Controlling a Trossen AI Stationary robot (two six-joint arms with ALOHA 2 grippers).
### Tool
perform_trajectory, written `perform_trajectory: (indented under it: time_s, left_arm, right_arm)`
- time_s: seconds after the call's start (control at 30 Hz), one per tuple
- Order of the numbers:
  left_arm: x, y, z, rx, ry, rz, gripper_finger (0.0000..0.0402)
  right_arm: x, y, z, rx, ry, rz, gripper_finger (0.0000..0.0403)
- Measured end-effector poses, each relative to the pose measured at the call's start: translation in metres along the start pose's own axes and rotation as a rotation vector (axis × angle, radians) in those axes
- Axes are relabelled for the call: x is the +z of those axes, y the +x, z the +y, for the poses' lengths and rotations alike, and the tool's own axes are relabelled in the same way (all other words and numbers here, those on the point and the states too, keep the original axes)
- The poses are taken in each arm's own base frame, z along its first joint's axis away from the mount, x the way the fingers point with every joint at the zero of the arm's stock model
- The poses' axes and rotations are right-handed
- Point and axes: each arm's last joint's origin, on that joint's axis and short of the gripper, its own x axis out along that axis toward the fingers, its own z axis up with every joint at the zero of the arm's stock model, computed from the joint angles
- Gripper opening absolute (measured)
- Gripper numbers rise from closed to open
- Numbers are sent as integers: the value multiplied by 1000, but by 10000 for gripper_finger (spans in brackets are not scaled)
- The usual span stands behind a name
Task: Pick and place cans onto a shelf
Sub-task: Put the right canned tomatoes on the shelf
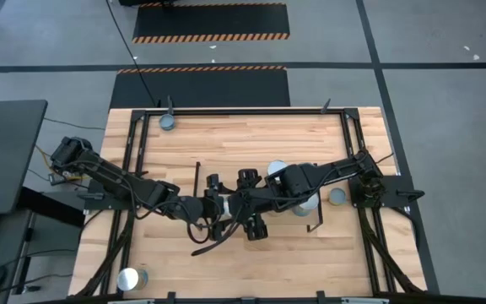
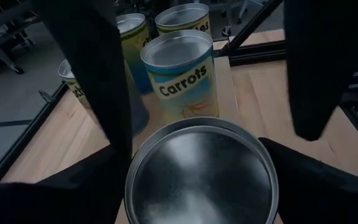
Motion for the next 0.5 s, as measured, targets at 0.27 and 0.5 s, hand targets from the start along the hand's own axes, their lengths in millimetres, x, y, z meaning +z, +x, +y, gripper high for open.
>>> perform_trajectory:
  time_s: [0.27, 0.5]
  left_arm:
    - [0, 0, 1, 32, 3, 3, 345]
    - [0, 13, 14, 101, -66, -10, 358]
  right_arm:
    - [-3, -23, 6, 1, 3, -35, 342]
    - [-15, -61, 36, 60, 45, -54, 342]
